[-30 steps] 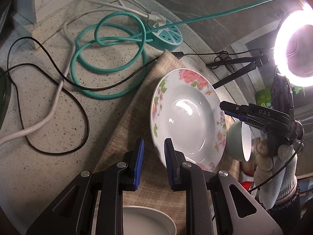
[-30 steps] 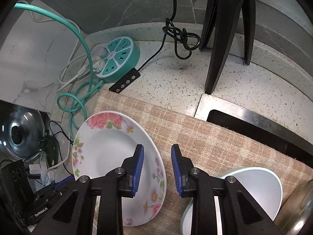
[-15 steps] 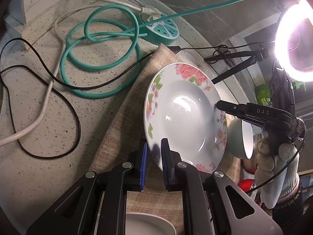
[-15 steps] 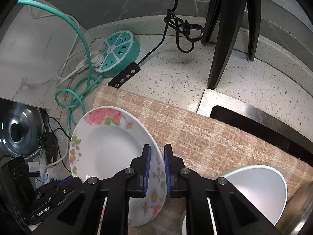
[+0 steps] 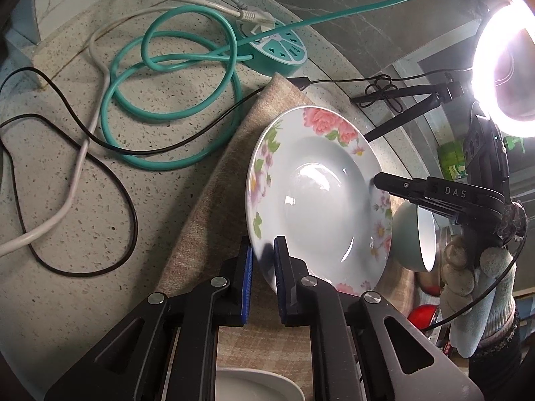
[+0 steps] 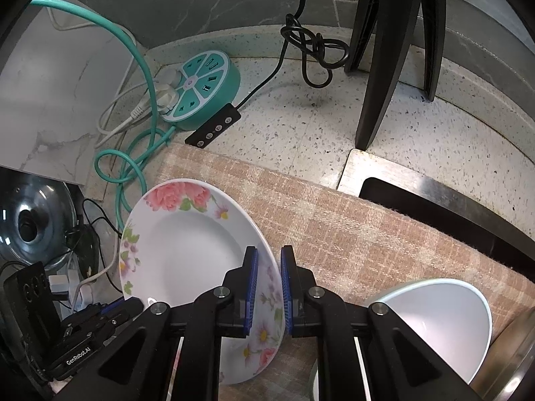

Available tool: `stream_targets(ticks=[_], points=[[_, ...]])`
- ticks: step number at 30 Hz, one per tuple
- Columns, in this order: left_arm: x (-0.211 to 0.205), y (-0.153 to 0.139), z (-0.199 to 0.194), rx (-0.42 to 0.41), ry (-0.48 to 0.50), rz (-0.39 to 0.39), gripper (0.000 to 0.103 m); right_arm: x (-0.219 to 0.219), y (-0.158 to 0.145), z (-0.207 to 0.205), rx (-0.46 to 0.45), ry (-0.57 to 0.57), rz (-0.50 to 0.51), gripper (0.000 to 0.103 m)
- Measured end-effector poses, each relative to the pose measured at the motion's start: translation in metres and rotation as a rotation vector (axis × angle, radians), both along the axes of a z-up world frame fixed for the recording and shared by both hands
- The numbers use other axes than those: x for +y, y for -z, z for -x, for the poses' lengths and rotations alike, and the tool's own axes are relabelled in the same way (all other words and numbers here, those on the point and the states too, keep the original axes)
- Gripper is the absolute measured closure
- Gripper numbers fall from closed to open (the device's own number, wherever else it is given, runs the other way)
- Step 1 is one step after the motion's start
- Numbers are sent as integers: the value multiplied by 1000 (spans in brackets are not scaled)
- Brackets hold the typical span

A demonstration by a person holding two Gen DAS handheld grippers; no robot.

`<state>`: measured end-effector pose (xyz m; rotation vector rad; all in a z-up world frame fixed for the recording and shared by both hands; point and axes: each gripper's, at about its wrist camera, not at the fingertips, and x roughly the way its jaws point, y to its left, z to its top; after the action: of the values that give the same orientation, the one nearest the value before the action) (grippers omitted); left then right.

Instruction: Organize plates and bowls

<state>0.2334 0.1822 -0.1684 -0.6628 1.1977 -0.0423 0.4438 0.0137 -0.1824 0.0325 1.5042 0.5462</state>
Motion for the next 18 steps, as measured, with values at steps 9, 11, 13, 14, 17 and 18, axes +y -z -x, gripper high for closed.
stream_targets(ticks=[9,11,13,14,17,18], points=[[1,-1,-1,5,8,-21,92,-4,-1,3,14,32,-19,91],[2,-1,-1,6,5,-26,92,-4,0,4,21,33,-23,91],[3,-1,0,7,0,-24,93,-5,0,6,29,39,-32,91],[4,-2,1,7,0,-26,92,-6,0,6,32,41,-35,91],[5,-4,3,7,-7,-34,92,-5,0,8,33,42,-40,91],[5,-5,4,6,-7,-34,92,-5,-1,9,33,42,-42,91]])
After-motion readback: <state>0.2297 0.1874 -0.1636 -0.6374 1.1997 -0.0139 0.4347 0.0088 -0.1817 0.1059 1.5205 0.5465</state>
